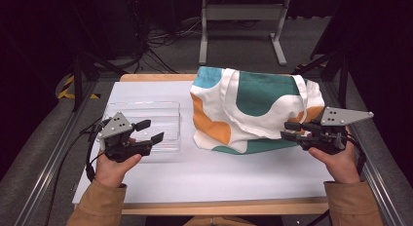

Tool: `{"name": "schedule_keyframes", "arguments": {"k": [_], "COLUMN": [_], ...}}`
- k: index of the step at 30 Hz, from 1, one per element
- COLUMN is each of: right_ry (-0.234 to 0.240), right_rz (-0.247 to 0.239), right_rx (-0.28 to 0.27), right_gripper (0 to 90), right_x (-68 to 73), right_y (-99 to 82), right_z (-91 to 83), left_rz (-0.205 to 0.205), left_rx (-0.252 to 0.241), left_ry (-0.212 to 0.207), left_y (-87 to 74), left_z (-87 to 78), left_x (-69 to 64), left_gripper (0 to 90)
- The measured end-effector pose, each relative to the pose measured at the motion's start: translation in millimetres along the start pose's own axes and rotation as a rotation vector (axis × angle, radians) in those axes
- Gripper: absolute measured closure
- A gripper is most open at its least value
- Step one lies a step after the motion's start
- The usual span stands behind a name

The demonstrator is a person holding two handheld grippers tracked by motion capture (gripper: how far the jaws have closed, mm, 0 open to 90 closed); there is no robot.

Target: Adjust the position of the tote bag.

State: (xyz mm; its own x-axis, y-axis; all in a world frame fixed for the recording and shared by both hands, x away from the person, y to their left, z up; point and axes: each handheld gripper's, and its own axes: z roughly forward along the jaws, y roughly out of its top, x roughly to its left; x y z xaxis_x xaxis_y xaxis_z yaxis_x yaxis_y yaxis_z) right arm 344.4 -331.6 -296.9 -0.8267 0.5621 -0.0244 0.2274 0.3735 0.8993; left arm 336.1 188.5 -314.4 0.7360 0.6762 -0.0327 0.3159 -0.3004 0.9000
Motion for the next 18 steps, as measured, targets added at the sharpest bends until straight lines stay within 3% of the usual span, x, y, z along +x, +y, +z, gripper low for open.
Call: {"name": "schedule_keyframes", "arguments": {"k": [5, 14, 18], "right_ry": [-0.005, 0.017, 0.012], "right_rz": [0.001, 0.007, -0.029], "right_rx": [-0.014, -0.03, -0.024], "right_gripper": [61.2, 60.7, 59.9], "right_x": [0.2, -1.1, 0.7], "right_y": [0.1, 3.3, 15.2], "right_z": [-4.7, -6.6, -8.3], "left_rz": [0.02, 0.004, 0.008], "left_rx": [0.0, -0.002, -0.014], "left_ry": [0.003, -0.005, 0.001], "left_y": [3.0, 4.0, 6.8], "left_z": [-3.2, -4.9, -10.1], "left_x": [-4.7, -3.1, -4.2], "left_gripper": [37.2, 36.0, 35.7]}}
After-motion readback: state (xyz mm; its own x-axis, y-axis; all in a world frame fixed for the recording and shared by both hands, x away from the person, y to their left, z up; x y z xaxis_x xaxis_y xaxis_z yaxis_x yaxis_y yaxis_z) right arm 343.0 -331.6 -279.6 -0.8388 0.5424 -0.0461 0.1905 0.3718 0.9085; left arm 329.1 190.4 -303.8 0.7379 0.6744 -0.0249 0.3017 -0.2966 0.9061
